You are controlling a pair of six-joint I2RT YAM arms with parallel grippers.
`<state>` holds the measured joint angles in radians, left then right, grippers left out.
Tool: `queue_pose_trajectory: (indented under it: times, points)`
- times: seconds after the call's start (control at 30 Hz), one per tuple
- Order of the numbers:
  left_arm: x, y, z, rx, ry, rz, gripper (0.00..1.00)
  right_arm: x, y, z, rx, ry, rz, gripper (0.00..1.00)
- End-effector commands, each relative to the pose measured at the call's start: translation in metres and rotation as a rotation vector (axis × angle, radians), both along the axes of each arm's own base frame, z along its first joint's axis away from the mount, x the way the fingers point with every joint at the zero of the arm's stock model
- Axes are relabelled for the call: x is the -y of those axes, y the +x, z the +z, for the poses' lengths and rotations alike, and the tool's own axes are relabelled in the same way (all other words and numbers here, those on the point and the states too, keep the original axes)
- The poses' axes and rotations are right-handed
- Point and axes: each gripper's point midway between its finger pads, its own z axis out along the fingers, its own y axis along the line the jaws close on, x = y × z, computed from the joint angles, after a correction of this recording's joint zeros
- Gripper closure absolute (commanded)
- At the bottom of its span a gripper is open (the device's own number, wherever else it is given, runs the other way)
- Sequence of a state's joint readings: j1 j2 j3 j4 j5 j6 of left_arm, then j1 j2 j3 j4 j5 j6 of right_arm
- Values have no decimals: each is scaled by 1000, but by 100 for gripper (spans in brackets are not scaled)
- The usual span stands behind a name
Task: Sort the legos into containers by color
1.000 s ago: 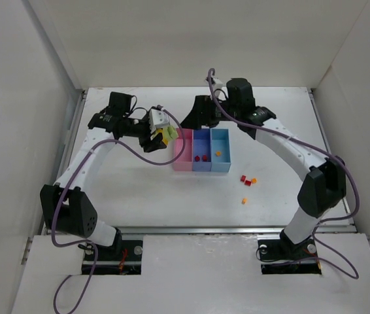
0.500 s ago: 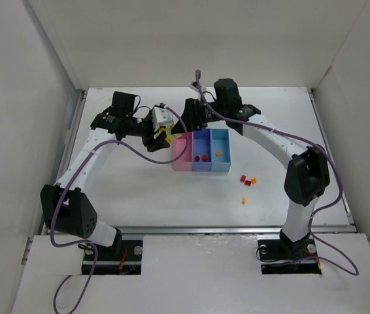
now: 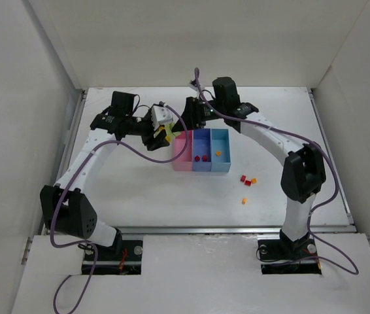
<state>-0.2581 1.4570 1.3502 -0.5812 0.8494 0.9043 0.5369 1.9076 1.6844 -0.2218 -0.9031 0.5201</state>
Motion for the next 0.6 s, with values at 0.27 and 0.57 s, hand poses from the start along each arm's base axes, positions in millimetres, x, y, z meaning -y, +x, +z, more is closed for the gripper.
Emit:
queue_pose_trajectory:
  times: [0.27,0.57]
  points:
    - [4,-6,18,45,-52,-7,100,-10,2,19,49,52,30,69]
    - [-11,-13,-12,13,26,51,100,14,24,2,9,6,-98,91]
